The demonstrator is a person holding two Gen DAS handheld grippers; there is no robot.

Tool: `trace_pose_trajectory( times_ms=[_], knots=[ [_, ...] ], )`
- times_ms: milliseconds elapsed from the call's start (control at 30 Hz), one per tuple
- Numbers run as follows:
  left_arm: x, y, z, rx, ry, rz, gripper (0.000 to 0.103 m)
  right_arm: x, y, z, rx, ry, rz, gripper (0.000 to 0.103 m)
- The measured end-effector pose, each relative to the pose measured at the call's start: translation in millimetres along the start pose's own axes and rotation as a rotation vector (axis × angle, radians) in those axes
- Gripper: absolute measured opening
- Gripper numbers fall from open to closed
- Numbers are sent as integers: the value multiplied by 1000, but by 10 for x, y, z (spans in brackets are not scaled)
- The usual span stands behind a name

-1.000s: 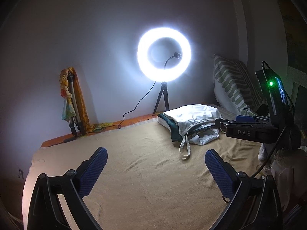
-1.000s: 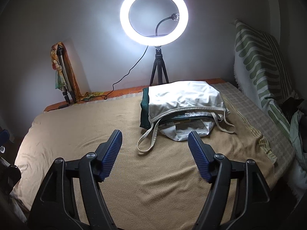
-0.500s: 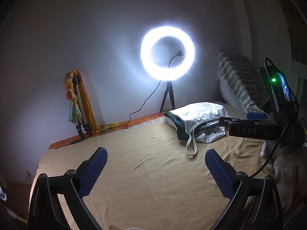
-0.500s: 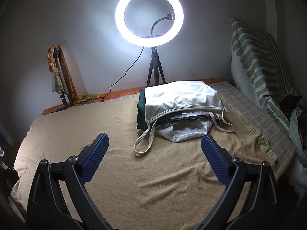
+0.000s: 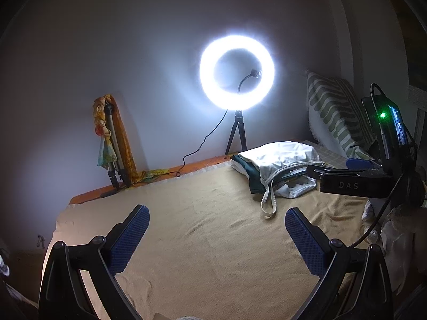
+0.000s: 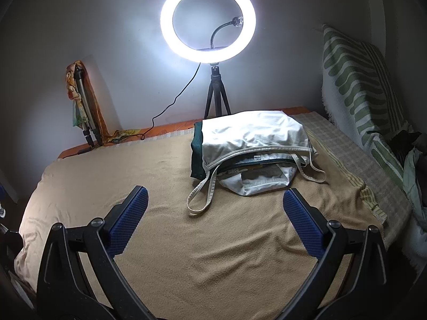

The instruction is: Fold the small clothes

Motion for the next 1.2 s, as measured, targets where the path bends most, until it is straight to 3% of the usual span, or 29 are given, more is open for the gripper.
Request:
trace_pose_trajectory(
  times_ms=[1200],
  knots=[
    [34, 25, 88, 1, 33, 15, 103, 33, -19, 59, -2, 20, 4, 103]
  ],
)
Point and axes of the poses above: each gripper's, at about its wrist camera, not at the fingertips, and y roughly against the way its jaws point, z to its left, x to its underside, the point moved 7 cm from there along -y, roughly the way its jaws point, and after that the axes turned 2 degrees about -z, right-handed, at the moved point
